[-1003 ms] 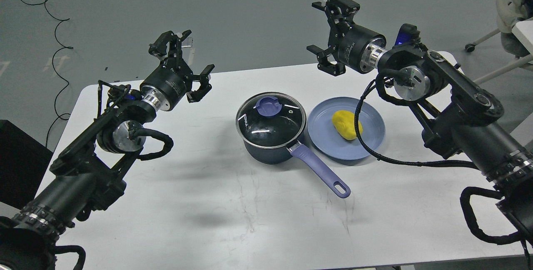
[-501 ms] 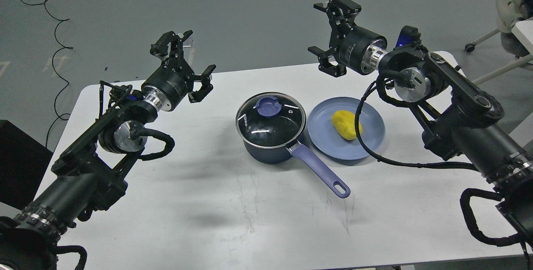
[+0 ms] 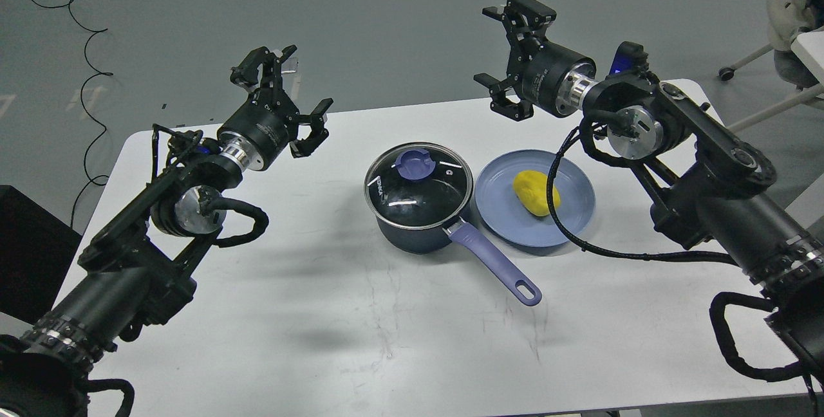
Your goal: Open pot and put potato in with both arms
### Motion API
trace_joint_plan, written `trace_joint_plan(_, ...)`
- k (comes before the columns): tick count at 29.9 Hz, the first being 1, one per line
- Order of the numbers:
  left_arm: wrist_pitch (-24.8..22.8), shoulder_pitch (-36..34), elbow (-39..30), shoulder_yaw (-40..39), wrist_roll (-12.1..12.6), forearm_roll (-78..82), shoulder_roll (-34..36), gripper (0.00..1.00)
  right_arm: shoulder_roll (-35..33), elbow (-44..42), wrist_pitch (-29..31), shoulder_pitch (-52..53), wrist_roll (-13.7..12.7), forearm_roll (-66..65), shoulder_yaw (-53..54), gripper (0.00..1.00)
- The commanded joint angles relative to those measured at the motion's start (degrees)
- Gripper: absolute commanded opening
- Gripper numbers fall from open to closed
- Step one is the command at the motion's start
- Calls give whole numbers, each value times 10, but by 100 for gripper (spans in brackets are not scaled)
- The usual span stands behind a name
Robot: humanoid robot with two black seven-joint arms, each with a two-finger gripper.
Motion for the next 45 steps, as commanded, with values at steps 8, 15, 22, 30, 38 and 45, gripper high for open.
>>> trace_joint_plan(8,15,-43,-9,15,-12,71,45,98,0,-1,0,-2,2,-2,-3,100)
trace_joint_plan(15,55,-53,-40,16,-36,292,50,98,-1,-1,-2,-2,5,-2,1,100)
trace_joint_plan(22,94,-59,-135,78,-89,636,64,98,-1,3,-6,0,6,-1,3,100)
trace_joint_plan(30,141,-109,-150,122,-92,770,57,98,-4,6,-6,-14,6,0,20,100)
trace_joint_plan(38,215,-132,-140,237,-113,1009,29,98,-18,26,-8,-64,6,1,66,100)
trace_joint_plan(45,217,-132,-114,292,-135,1055,2,98,-27,23,-8,-87,6,2,115,100)
